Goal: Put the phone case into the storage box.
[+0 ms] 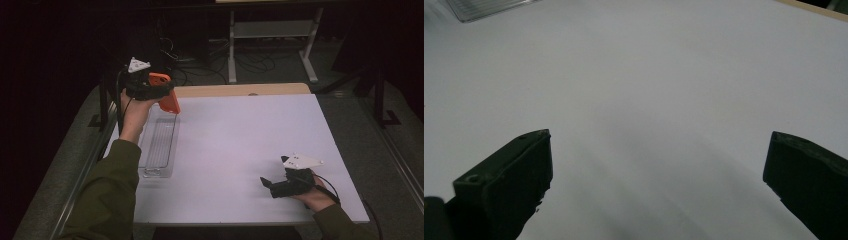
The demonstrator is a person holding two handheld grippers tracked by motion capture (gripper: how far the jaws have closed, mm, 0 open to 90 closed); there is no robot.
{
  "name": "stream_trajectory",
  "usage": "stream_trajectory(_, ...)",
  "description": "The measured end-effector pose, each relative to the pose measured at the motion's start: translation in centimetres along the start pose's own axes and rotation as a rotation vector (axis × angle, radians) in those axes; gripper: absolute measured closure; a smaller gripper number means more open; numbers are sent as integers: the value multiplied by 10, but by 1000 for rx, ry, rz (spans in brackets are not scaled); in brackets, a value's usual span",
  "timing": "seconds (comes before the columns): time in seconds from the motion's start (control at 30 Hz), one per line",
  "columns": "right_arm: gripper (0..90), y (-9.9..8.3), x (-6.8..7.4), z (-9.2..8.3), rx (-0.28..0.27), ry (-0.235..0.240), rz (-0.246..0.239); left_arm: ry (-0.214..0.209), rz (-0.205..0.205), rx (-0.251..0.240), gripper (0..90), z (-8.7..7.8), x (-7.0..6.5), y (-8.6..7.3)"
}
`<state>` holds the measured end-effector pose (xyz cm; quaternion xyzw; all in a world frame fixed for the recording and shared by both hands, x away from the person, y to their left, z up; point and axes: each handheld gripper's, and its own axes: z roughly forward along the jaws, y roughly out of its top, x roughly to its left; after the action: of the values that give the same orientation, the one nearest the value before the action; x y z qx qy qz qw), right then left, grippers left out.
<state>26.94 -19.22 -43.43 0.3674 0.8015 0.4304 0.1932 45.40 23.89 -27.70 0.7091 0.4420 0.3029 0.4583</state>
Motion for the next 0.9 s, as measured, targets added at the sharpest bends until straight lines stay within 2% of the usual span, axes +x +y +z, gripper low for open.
stream_trajectory(0.2, 0, 0, 0, 0, -5, -3, -6, 67, -41, 23, 155, 5, 8, -2)
stream_trajectory(0.33, 0, 0, 0, 0, -6, -3, -6, 93, -65, 31, 154, 9, 11, -4)
stream_trajectory(0.7, 0, 0, 0, -1, -10, -2, -8, 157, -81, 87, 152, 24, 15, -11)
stream_trajectory(0.73, 0, 0, 0, -1, -10, -1, -8, 161, -71, 93, 152, 25, 16, -12)
stream_trajectory(0.77, 0, 0, 0, -1, -10, -1, -7, 164, -85, 91, 151, 27, 15, -13)
stream_trajectory(0.8, 0, 0, 0, -1, -9, 0, -7, 168, -75, 98, 151, 28, 16, -14)
stream_trajectory(0.9, 0, 0, 0, -1, -7, 1, -4, 188, -78, 109, 151, 33, 17, -17)
